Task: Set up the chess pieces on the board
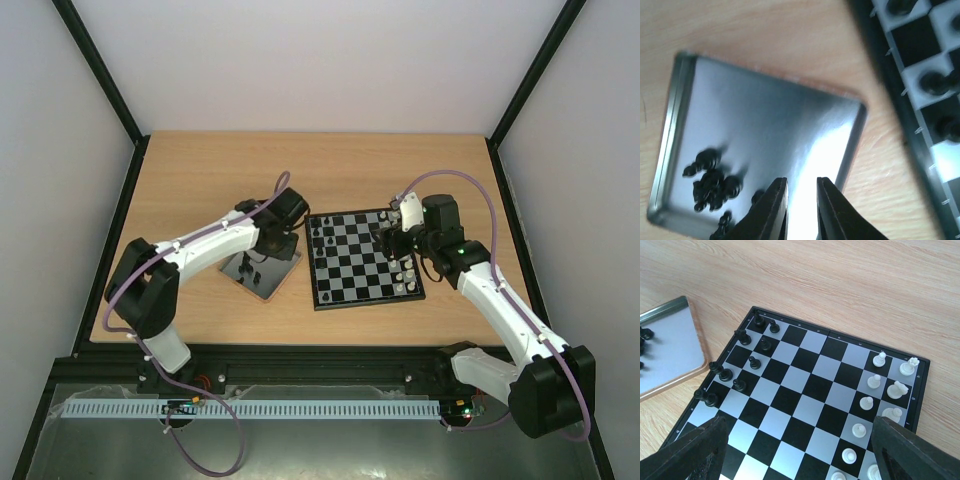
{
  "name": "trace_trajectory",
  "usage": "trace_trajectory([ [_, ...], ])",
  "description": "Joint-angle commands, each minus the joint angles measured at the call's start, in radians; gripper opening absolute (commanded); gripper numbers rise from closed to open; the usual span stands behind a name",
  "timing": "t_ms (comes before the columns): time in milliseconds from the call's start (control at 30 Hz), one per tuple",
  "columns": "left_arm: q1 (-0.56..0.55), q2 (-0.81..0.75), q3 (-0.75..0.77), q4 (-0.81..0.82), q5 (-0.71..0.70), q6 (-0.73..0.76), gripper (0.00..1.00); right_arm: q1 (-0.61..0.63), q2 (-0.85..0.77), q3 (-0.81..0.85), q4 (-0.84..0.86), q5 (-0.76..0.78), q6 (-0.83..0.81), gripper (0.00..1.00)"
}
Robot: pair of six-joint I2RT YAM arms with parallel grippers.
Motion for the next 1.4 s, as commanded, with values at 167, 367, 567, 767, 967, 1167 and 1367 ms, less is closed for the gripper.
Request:
trace_trajectory([
  [167,0.009,-0.053,-0.164,-0.043,0.003,-0.052,0.16,-0.005,-0.008,-0.011,0.002,-0.018,-0.012,0.8],
  [367,0.021,-0.003,-0.179,-0.053,-0.008,-0.057,0.16,-0.004,-0.016,-0.014,0.001,-0.012,-0.017,0.8],
  [567,0.043,0.003,-0.201,-0.046,-0.027,-0.071,0.25,-0.005,-0.018,-0.016,0.002,-0.015,-0.021,0.8],
  [767,0.06,0.006,-0.233,-0.031,0.003,-0.065,0.2,-0.005,-0.016,-0.016,0.002,-0.017,-0.024,0.8],
  [967,0.063,0.02,-0.246,-0.012,0.022,-0.058,0.17,-0.005,-0.016,-0.017,0.001,-0.018,-0.024,0.8],
  [1167,0.066,0.036,-0.24,0.014,0.029,-0.041,0.15,-0.005,-0.016,-0.017,0.0,-0.018,-0.026,0.8],
  [1367,0.065,0.055,-0.225,0.032,0.039,-0.028,0.12,-0.005,-0.015,-0.018,0.001,-0.017,-0.026,0.8],
])
